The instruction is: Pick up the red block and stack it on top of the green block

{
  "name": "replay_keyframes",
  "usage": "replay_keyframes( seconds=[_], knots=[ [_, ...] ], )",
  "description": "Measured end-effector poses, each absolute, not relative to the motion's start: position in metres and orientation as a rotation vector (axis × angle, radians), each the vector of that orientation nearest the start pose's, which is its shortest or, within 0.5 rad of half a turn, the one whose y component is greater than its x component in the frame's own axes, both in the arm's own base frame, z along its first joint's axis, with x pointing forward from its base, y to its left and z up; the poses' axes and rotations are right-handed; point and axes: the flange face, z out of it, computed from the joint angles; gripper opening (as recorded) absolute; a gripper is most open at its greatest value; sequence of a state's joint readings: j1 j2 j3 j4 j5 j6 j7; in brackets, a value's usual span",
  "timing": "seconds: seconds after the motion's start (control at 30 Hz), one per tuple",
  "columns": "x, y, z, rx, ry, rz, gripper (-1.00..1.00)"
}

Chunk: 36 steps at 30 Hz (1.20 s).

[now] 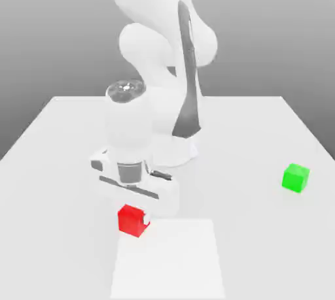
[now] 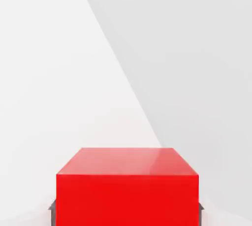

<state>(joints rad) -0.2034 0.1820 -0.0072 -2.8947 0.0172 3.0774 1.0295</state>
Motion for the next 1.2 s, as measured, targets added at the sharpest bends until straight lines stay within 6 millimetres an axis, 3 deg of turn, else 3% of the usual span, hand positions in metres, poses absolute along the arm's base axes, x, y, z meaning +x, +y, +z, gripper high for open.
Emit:
replay_keyframes(
  seconds=[0.27,0.33,0.57,0.77,0.97,1.2],
  knots=[
    [0.327,-0.072,0.198,-2.541,1.848,-0.001,-1.0],
    [0.33,-0.061,0.21,-2.532,1.854,-0.005,-1.0],
    [0.346,0.028,0.232,-2.465,1.906,-0.024,-1.0],
    [0.337,0.113,0.247,-2.409,1.951,-0.026,-1.0],
    [0.306,0.195,0.256,-2.364,1.998,-0.017,-1.0],
    [0.241,0.278,0.257,-2.325,2.06,-0.002,-1.0]
  ],
)
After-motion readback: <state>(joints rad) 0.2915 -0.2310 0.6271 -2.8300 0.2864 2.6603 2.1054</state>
